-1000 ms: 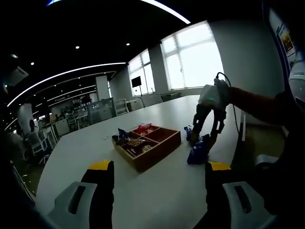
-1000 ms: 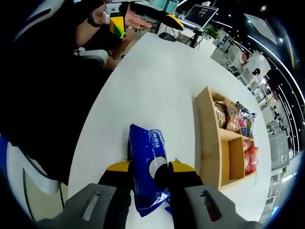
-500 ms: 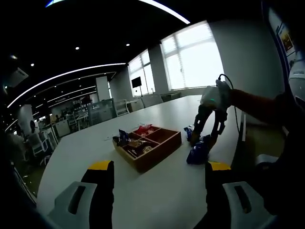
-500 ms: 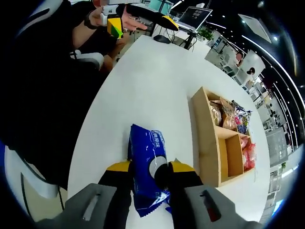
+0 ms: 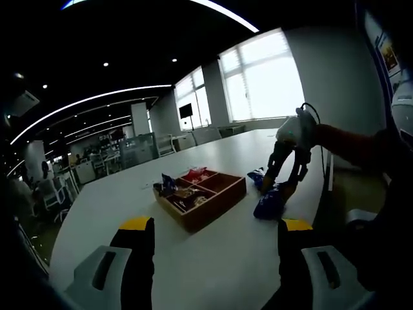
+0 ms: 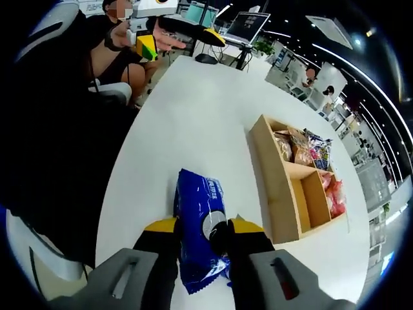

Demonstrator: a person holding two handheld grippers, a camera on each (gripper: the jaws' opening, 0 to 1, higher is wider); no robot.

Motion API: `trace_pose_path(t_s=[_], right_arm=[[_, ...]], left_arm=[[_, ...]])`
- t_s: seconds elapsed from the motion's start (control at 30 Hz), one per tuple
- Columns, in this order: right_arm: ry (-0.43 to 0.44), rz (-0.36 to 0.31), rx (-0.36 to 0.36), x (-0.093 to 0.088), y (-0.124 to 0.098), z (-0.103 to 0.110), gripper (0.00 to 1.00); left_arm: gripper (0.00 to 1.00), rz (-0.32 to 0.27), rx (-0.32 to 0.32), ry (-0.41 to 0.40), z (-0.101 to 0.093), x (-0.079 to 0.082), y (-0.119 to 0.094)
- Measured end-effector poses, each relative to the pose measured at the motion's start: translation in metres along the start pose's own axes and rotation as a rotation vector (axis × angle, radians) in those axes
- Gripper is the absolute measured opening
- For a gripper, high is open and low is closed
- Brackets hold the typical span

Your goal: Pick up the scattered marshmallows, QQ candies, Oreo cookies, and mixed nuts on the table and sort them into separate containers

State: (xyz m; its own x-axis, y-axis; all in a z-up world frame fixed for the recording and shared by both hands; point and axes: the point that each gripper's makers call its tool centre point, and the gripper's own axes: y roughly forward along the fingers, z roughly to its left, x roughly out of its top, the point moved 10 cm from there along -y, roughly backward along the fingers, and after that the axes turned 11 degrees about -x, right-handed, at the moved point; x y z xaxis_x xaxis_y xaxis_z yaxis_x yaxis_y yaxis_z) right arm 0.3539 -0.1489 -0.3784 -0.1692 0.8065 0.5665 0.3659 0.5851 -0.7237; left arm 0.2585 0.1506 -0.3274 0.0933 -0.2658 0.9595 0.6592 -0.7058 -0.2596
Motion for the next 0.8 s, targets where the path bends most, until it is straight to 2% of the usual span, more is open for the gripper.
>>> trace_pose_path(t_s=[0.57,0.8], right_arm=[[0.175,-0.083,-0.061,-0.015,-0.006,-0.003,0.25],[0.237,-0.147,-0.07,-0.016,-0.011,-0.003,0.25]], left_arm=[[0.82,0.001,0.002,-0.003,0.0,-0.002,-0.001],[0.82,0.003,0.001,-0.003,0.0,-0.001,-0.001]])
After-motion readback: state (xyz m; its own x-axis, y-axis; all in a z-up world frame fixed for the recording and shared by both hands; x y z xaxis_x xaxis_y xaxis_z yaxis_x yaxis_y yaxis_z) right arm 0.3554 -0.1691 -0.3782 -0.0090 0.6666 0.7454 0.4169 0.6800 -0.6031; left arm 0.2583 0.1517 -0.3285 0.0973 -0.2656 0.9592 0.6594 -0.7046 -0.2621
